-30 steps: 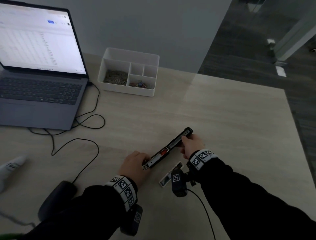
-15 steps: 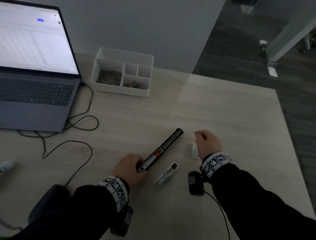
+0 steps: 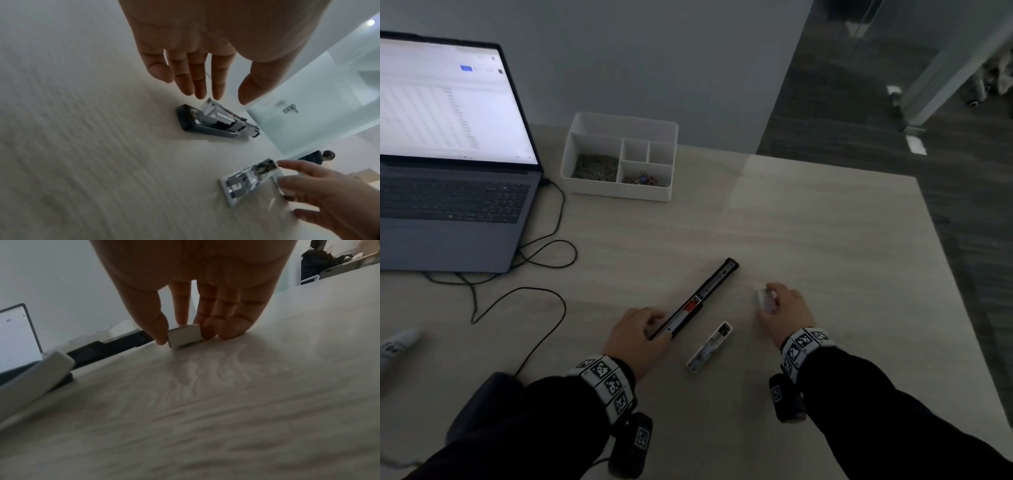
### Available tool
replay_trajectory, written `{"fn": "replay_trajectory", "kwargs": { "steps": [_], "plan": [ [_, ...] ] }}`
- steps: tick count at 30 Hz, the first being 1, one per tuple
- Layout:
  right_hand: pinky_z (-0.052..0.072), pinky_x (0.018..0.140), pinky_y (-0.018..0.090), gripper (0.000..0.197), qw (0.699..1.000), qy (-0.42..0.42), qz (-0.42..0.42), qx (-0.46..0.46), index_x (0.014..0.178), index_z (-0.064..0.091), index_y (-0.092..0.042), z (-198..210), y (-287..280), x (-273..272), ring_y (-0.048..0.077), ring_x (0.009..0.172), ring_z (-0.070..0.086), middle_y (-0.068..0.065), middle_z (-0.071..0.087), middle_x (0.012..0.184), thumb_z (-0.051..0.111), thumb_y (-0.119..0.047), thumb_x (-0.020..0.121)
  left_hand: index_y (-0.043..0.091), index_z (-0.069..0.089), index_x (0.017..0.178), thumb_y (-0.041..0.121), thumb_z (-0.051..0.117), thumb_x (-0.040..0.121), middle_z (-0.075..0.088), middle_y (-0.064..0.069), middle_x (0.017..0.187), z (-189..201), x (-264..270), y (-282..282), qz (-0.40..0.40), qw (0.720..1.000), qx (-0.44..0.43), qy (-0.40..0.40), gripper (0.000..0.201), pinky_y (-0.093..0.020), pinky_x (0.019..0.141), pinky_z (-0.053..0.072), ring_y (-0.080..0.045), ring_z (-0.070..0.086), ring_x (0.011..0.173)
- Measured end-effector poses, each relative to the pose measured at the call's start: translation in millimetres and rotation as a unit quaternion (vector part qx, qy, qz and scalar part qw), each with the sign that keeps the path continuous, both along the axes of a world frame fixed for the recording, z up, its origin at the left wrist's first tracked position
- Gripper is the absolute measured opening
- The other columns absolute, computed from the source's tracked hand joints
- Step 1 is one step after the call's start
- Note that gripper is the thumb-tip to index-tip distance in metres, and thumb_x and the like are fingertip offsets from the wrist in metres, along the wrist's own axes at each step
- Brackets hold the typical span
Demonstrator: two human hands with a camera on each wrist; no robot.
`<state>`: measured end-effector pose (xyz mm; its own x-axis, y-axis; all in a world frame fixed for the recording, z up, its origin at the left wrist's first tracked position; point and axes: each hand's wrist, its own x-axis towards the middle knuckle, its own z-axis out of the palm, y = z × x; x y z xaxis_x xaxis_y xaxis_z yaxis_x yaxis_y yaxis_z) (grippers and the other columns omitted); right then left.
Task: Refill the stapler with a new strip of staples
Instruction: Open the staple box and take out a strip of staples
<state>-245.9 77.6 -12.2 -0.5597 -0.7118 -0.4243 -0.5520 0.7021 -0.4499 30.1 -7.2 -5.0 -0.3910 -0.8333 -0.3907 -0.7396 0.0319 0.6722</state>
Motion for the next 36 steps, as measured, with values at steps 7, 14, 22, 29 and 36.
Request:
{"fn": "replay_trajectory", "kwargs": {
  "steps": [7, 14, 22, 29, 36],
  "plan": [
    [0.044, 0.081, 0.019, 0.051, 0.979, -0.034, 0.141, -0.144, 0.130, 0.051, -0.033, 36, 34, 39, -0.001, 0.087, 0.054, -0.013, 0.048, 0.110, 0.064, -0.024, 0.081, 0.014, 0.066, 0.084, 0.025, 0.065, 0.087, 0.066, -0.001, 0.076, 38, -24, 8, 0.090, 0.982, 0.109, 0.128, 0.012, -0.033, 0.063, 0.053, -0.015, 0.060, 0.065],
    [0.045, 0.085, 0.011, 0.042, 0.936, -0.068, 0.212, -0.273, 0.119, 0.062, -0.022, 43, 46, 85, 0.001, 0.094, 0.057, -0.006, 0.059, 0.108, 0.063, -0.023, 0.077, 0.005, 0.059, 0.095, 0.030, 0.080, 0.076, 0.070, -0.011, 0.088, 52, -41, 35, 0.095, 0.945, 0.253, 0.186, 0.037, -0.032, 0.060, 0.060, -0.027, 0.071, 0.083],
    [0.057, 0.066, 0.026, 0.038, 0.933, -0.290, -0.038, -0.209, 0.111, 0.062, -0.025, 53, 48, 101, 0.007, 0.071, 0.065, -0.001, 0.063, 0.093, 0.078, -0.019, 0.077, 0.012, 0.060, 0.074, 0.010, 0.077, 0.079, 0.070, -0.005, 0.076, 51, -27, 37, 0.200, 0.891, 0.302, 0.273, 0.018, -0.026, 0.052, 0.055, -0.013, 0.069, 0.064],
    [0.058, 0.063, 0.032, 0.025, 0.904, -0.362, -0.105, -0.203, 0.102, 0.062, -0.019, 55, 46, 106, 0.016, 0.070, 0.070, 0.007, 0.071, 0.086, 0.068, -0.003, 0.083, 0.011, 0.058, 0.090, 0.015, 0.076, 0.079, 0.069, -0.010, 0.093, 53, -13, 37, 0.225, 0.882, 0.312, 0.272, 0.022, -0.031, 0.058, 0.059, -0.018, 0.068, 0.078],
    [0.060, 0.065, 0.033, 0.035, 0.940, -0.267, -0.033, -0.208, 0.096, 0.063, -0.034, 55, 43, 112, 0.012, 0.078, 0.067, -0.008, 0.068, 0.100, 0.052, -0.002, 0.088, 0.021, 0.065, 0.111, 0.014, 0.074, 0.082, 0.069, -0.008, 0.107, 51, 1, 36, 0.208, 0.873, 0.349, 0.270, 0.030, -0.033, 0.058, 0.057, -0.023, 0.069, 0.087]
  ]
}}
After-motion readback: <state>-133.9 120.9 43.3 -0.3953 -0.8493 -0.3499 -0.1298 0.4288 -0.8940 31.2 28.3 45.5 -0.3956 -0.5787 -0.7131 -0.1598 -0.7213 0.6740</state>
